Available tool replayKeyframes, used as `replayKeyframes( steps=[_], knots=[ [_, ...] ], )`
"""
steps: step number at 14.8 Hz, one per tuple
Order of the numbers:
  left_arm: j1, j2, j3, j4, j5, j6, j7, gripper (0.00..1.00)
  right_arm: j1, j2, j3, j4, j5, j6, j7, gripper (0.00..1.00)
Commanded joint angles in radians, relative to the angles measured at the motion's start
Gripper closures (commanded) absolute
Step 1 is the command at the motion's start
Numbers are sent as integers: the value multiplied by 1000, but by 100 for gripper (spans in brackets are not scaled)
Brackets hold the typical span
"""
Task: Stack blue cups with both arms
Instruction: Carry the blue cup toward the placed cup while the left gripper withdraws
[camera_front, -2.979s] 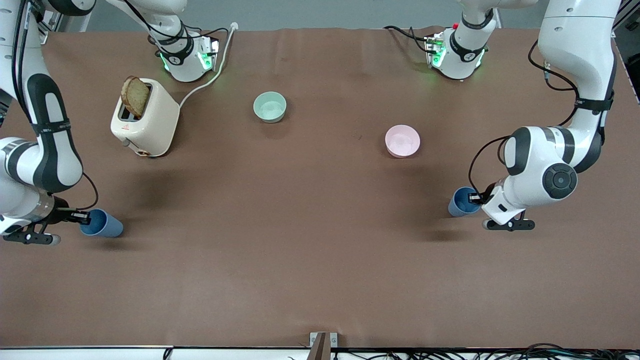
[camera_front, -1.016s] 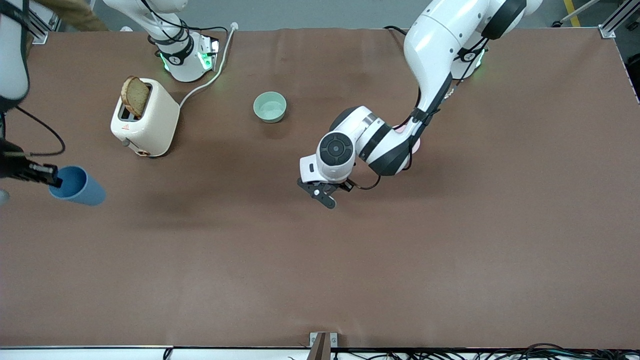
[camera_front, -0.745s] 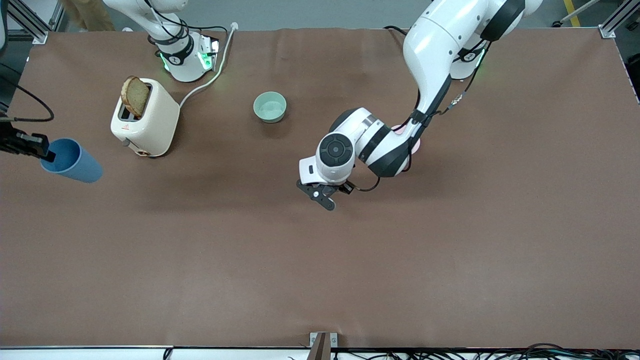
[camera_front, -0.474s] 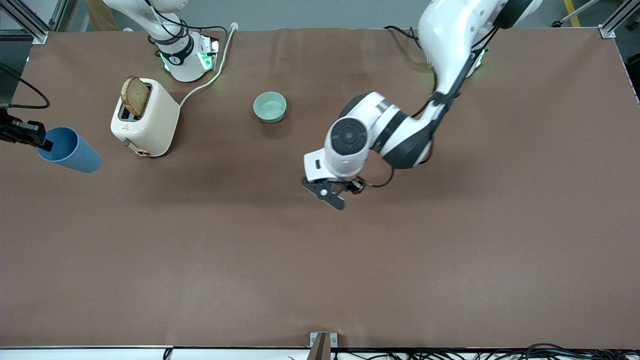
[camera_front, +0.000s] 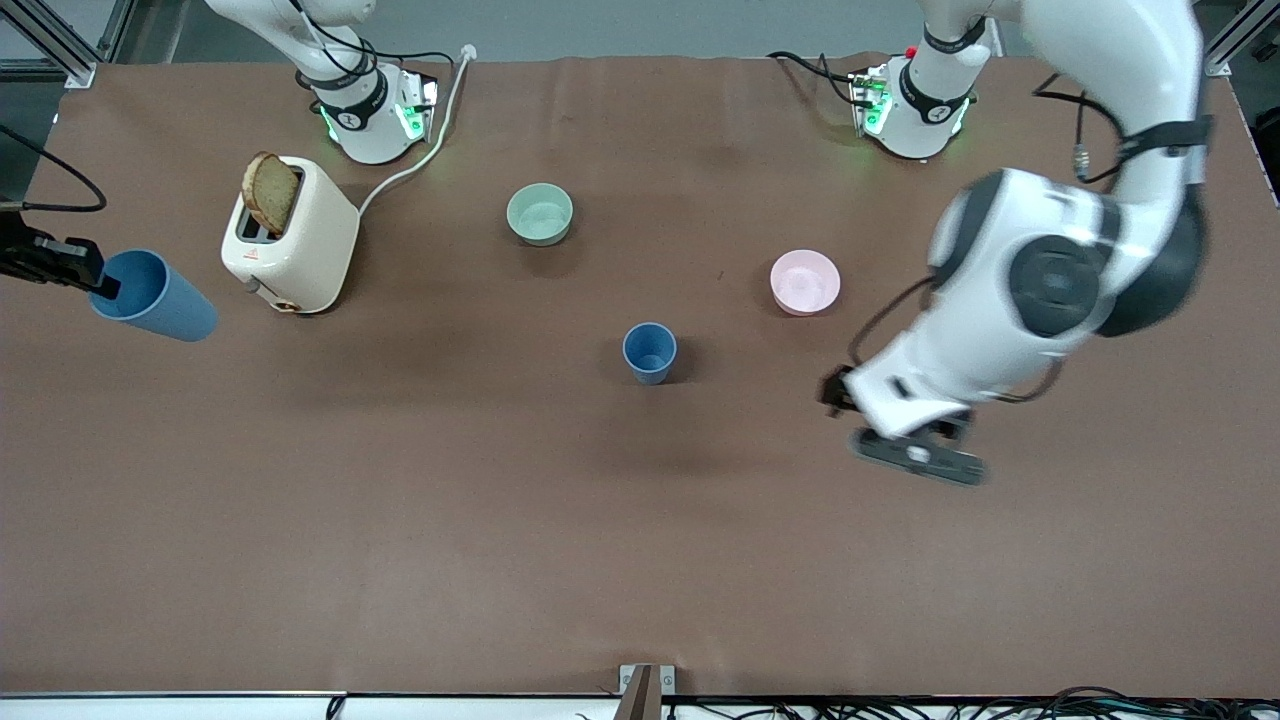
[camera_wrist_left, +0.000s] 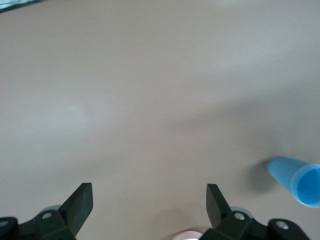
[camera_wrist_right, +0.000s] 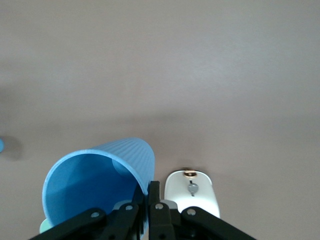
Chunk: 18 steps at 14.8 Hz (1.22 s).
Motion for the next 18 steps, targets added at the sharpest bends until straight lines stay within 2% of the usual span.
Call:
replayKeyframes(
  steps=[1,5,7,9,13,15,18],
  knots=[
    [106,-53,-1,-33,14,-1,-12,0,68,-14,-1,-27,20,56,93,99],
    [249,-136,-9,-31,5,-1,-6,0,229,19,-2,-27,22,120,291,99],
    [254,-179,-6,-31,11,-14,-1,0,309,39,-2,-29,25,145,375,99],
    [254,-201,-1,-30,13,-85,4,0,386,64,-2,-29,25,185,507,99],
    [151,-264,189,-39,-3,-103,13,0,527,142,-2,-27,23,283,708,99],
    [165,-277,181,-38,-19,-119,11,0,625,193,-2,-27,23,361,843,99],
    [211,-322,126,-47,-30,-187,2,0,745,278,-2,-26,23,479,998,99]
  ],
)
